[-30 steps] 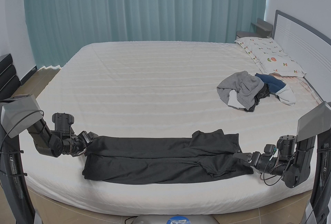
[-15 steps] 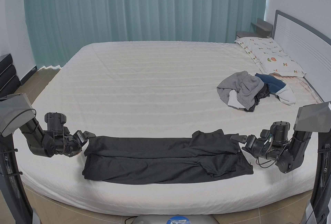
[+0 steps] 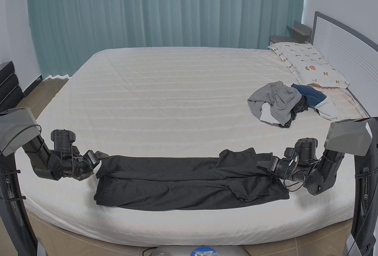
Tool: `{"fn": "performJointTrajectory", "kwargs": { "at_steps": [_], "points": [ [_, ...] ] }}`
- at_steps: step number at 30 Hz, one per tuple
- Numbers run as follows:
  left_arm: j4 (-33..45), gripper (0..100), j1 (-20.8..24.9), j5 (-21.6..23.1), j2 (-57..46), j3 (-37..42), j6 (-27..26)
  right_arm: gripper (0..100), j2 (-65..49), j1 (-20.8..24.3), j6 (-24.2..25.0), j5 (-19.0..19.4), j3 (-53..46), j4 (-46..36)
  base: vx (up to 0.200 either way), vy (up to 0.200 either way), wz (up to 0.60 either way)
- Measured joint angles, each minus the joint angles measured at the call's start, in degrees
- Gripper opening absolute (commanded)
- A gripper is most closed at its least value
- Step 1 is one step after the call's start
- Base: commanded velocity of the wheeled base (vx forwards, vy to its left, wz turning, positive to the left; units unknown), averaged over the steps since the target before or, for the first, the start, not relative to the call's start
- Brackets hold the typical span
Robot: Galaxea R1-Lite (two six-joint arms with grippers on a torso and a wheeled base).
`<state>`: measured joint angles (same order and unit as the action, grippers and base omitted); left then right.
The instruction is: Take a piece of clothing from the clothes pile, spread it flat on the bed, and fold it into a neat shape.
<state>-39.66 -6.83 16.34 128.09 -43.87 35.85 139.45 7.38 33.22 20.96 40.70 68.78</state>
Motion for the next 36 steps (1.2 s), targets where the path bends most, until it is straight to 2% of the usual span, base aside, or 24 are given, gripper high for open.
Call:
{"fn": "performJointTrajectory", "kwargs": {
  "at_steps": [7,8,13,19,22,27,31,36],
  "points": [
    [0.3,100,0.0,0.0,0.0,0.5,-0.2,0,0.6,-1.7,-2.7,-0.5,-1.4,-0.2,0.0,0.0,0.0],
    [0.4,100,0.0,0.1,0.0,0.6,-0.3,100,0.7,-1.9,-3.2,-0.5,-1.6,-0.2,0.0,0.0,0.0],
    [0.4,100,0.0,0.4,-0.4,1.4,-0.9,100,0.9,-2.3,-3.9,-1.2,-2.2,0.6,0.0,0.0,0.0],
    [0.4,100,0.0,1.1,-1.0,4.0,-6.6,100,0.0,-2.1,-3.3,-1.1,-4.4,5.7,0.0,0.0,0.0],
    [0.4,100,0.0,2.4,-1.6,5.5,-7.8,100,-1.5,-2.0,-2.0,-1.1,-7.3,8.1,0.0,0.0,0.0],
    [0.4,100,0.1,4.1,-3.1,8.0,-9.5,100,-5.0,-1.8,5.1,-1.2,-14.3,9.9,0.0,0.0,0.0],
    [1.0,100,0.7,4.7,-4.4,11.0,-13.6,100,-7.1,-1.4,12.5,-1.3,-19.0,13.8,0.0,0.0,0.0],
    [1.2,100,1.4,4.7,-5.2,13.0,-15.5,100,-7.1,-1.2,15.3,-1.5,-23.1,19.5,0.0,0.0,0.0]
  ]
}}
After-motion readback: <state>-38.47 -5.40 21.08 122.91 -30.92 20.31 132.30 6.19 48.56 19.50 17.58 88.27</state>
